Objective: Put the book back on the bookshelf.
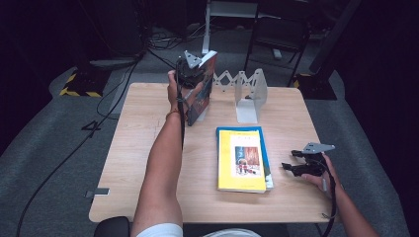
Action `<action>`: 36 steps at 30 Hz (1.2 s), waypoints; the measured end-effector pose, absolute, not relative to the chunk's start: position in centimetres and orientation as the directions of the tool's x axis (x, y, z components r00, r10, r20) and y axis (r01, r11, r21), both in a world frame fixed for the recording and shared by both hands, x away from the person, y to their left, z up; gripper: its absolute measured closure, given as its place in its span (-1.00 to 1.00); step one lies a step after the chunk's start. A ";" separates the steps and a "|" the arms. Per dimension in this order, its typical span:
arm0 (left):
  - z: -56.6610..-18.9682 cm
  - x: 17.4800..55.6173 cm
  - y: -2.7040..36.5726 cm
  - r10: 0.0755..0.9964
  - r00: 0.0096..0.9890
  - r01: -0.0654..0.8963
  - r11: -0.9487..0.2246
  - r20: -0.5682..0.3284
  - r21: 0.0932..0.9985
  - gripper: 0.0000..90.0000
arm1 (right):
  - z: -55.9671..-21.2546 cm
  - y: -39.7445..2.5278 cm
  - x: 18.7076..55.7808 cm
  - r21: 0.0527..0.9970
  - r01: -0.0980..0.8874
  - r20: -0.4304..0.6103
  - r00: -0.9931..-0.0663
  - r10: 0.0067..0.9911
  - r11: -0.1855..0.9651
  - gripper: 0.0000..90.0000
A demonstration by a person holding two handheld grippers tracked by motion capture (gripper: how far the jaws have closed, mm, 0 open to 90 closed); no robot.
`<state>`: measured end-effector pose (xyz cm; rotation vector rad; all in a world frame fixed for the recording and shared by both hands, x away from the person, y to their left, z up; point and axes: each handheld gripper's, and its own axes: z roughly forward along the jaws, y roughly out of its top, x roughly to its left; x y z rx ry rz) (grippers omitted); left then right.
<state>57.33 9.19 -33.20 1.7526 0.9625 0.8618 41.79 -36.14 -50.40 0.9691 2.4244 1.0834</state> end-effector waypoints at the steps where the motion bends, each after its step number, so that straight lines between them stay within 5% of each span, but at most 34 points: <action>1: -33.2 57.3 9.3 0.882 0.452 0.235 -0.263 0.135 0.936 0.57 | -50.4 -36.1 41.8 0.747 0.455 -0.009 -0.722 0.692 0.484 -0.44; 36: -33.2 55.4 10.1 0.868 0.457 0.232 -0.326 0.193 0.917 0.44 | -50.4 -36.1 41.8 0.748 0.456 -0.008 -0.722 0.692 0.483 -0.44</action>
